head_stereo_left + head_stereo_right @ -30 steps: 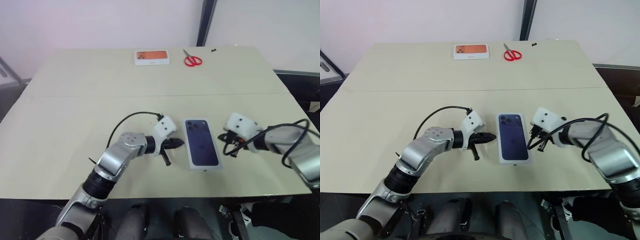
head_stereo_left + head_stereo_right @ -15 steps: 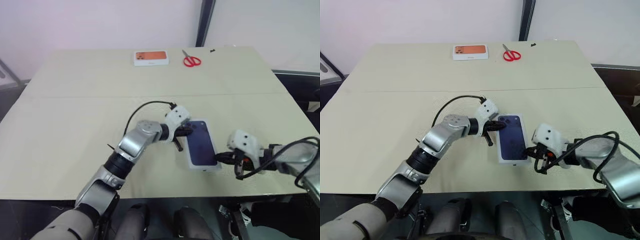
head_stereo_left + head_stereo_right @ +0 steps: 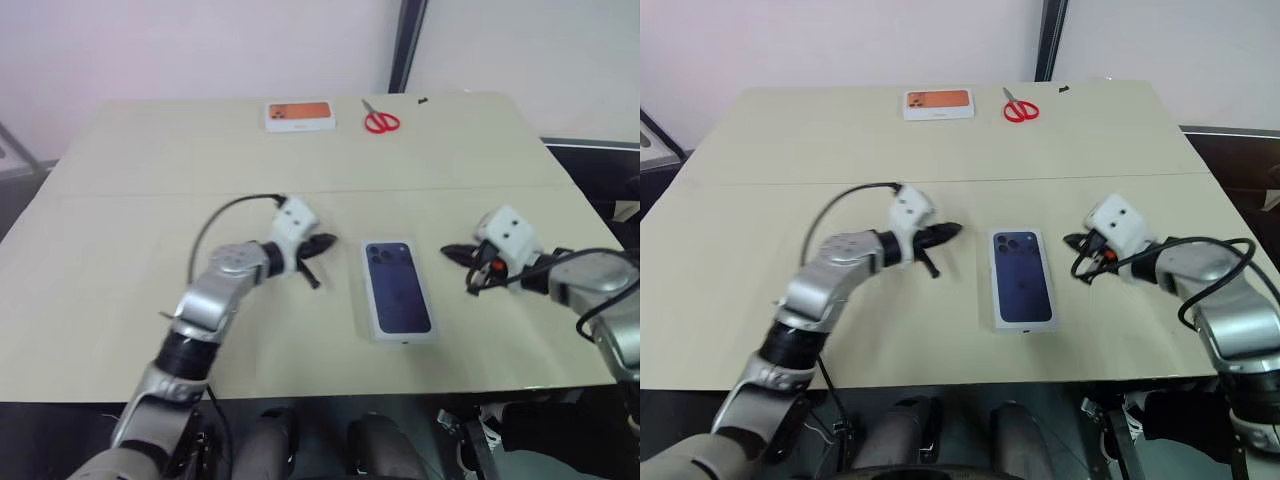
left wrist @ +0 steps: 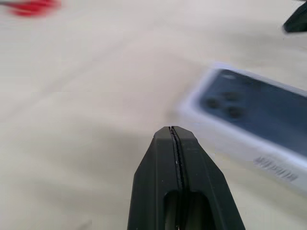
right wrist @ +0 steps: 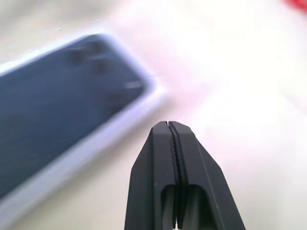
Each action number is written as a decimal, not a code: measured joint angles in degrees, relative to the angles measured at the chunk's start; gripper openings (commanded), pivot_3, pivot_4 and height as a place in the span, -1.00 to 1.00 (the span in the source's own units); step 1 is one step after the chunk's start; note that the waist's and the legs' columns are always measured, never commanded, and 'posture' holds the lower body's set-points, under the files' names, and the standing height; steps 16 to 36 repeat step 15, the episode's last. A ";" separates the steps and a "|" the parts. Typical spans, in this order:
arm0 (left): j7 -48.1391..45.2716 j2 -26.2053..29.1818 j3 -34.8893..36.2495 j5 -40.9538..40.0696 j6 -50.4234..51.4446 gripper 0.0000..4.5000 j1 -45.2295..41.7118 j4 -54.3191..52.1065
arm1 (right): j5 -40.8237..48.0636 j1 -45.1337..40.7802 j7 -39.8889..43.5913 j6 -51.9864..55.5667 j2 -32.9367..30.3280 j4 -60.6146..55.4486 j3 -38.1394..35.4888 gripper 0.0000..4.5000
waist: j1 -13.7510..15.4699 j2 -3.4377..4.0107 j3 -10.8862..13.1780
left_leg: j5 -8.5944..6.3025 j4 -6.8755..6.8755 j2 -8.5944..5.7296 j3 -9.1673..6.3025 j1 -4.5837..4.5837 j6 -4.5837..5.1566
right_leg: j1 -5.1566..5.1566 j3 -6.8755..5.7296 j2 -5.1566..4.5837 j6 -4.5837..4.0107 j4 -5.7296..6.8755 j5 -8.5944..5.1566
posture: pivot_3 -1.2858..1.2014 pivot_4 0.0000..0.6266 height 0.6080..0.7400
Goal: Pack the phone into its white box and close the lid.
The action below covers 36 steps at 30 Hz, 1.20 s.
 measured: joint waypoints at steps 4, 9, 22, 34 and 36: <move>0.61 6.33 7.92 -1.30 -0.15 -1.00 9.96 -5.92 | 2.53 -4.68 2.70 -2.26 2.37 9.88 -2.22 -0.99 | -0.03 0.02 0.01 | -0.08 -0.03 0.00 0.03 0.01 0.13 | -0.02 0.02 -0.01 -0.01 0.01 0.01 | 0.03 -0.52 1.00; 1.84 9.21 14.54 -2.24 -0.15 -1.00 17.95 -10.22 | 3.13 -6.59 8.18 -4.78 2.18 17.45 -2.65 -0.99 | 0.19 0.02 0.01 | -0.13 -0.02 0.00 0.00 0.01 0.22 | 0.03 -0.01 -0.04 -0.01 -0.01 0.01 | 0.03 -0.52 1.00; 3.11 9.23 15.45 -2.71 -1.02 -1.00 22.16 -12.57 | 3.13 -6.55 12.00 -5.53 2.22 18.48 -2.17 -0.99 | -0.04 0.04 0.00 | -0.13 -0.11 0.00 0.02 0.03 0.22 | -0.02 0.01 -0.04 -0.02 0.00 0.01 | 0.03 -0.52 1.00; 3.11 9.23 15.45 -2.71 -1.02 -1.00 22.16 -12.57 | 3.13 -6.55 12.00 -5.53 2.22 18.48 -2.17 -0.99 | -0.04 0.04 0.00 | -0.13 -0.11 0.00 0.02 0.03 0.22 | -0.02 0.01 -0.04 -0.02 0.00 0.01 | 0.03 -0.52 1.00; 3.11 9.23 15.45 -2.71 -1.02 -1.00 22.16 -12.57 | 3.13 -6.55 12.00 -5.53 2.22 18.48 -2.17 -0.99 | -0.04 0.04 0.00 | -0.13 -0.11 0.00 0.02 0.03 0.22 | -0.02 0.01 -0.04 -0.02 0.00 0.01 | 0.03 -0.52 1.00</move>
